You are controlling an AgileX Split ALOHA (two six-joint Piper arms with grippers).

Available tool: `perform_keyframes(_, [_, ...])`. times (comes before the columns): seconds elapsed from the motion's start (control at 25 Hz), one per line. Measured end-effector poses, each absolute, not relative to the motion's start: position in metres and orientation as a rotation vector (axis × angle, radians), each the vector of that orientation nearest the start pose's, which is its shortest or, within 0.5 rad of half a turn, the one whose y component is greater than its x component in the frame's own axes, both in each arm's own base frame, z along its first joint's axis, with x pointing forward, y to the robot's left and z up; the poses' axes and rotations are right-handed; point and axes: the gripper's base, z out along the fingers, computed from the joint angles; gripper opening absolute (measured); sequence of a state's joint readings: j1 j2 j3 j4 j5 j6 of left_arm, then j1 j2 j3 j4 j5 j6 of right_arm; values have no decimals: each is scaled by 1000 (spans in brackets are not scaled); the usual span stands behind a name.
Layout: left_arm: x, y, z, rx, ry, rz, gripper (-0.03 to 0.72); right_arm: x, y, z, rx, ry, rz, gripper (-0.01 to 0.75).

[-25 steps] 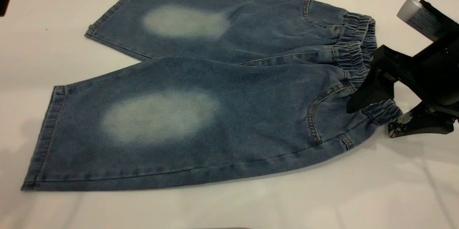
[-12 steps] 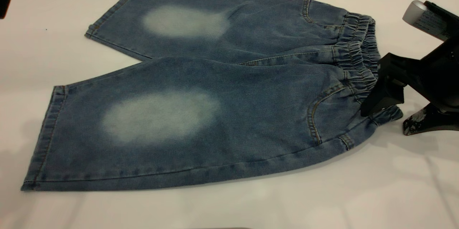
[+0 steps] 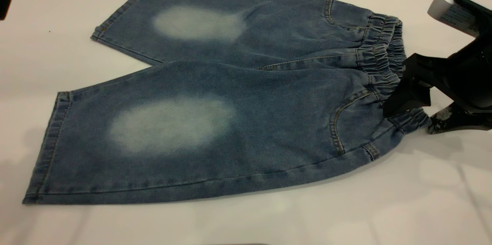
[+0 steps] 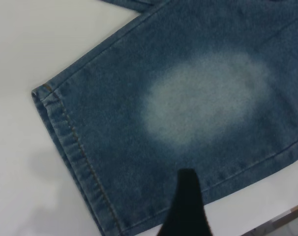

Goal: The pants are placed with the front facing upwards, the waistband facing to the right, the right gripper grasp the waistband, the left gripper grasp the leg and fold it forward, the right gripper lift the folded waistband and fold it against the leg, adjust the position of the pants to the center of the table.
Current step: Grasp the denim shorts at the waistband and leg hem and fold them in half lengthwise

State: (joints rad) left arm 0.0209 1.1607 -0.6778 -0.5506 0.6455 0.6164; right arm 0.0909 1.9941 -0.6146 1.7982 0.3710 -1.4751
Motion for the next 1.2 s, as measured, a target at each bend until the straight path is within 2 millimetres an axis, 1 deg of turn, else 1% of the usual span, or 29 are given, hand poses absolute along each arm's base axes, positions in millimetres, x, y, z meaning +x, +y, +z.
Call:
perform_keyframes(0.28, [212,-24,250,300,2480,-331,537,269,61,52,228,2766,673,524])
perform_keyframes(0.4, [212,-24,250,300,2481,-333,537,268,60,52,308,2771,676,524])
perform_keyframes(0.6, [212,-24,250,300,2481,-333,537,268,55,49,402,2791,597,523])
perform_keyframes(0.8, [212,-24,250,300,2481,-333,537,266,60,51,392,2797,688,511])
perform_keyframes(0.96, [212,-24,250,300,2481,-333,537,266,61,49,376,2806,696,507])
perform_keyframes(1.04, [212,-24,250,300,2481,-333,537,269,62,44,368,2817,716,506])
perform_keyframes(1.16, [212,-24,250,300,2481,-333,537,276,68,42,350,2801,813,504])
perform_keyframes(1.2, [212,-24,250,301,2482,-333,537,278,69,42,344,2795,821,503])
